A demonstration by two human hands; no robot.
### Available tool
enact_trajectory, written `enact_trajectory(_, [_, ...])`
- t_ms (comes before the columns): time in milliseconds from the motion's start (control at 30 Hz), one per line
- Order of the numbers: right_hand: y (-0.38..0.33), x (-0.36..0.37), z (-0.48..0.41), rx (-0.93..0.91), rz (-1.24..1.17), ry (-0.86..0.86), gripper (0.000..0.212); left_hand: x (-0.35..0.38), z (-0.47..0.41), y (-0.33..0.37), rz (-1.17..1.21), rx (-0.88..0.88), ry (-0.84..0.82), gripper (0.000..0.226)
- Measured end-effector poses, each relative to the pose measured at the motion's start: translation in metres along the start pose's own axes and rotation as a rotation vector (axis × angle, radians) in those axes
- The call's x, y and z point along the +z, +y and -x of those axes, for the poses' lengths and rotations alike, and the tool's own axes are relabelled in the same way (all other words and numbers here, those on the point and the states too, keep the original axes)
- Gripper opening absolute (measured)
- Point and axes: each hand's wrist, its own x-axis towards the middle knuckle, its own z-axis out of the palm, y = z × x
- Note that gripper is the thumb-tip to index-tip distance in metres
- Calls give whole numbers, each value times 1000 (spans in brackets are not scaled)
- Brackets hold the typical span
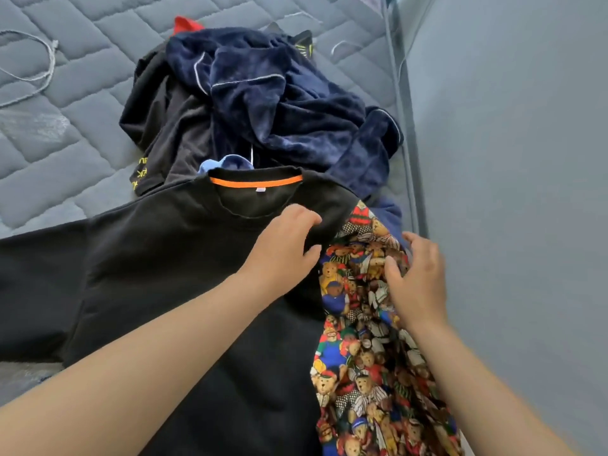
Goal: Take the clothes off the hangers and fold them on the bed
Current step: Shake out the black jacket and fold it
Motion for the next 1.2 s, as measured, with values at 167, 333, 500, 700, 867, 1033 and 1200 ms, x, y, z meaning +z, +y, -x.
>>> enact_trajectory(167, [25,-1,-21,160,-215,-270,54,19,-45,42,-223,150,-30,47])
enact_trajectory(333, [27,16,-27,549,-572,-438,43,35,-86,48,-304,33,-158,42])
enact_trajectory(500, [39,26,-13,404,-539,-627,34,36,-106,38,-409,6,-274,37])
enact_trajectory(700, [50,23,-7,395,-306,-777,64,28,-112,26,-577,104,-334,57])
enact_trajectory(867, [58,-3,-6,284,-341,-676,39,22,-113,23,-573,90,-361,47])
enact_trajectory(1033, [62,-60,-44,123,-86,-234,30,11,-119,30,-444,57,-253,31])
enact_trajectory(1200, [41,-94,-122,-14,188,1,23,10,-141,39,-371,-59,-98,32])
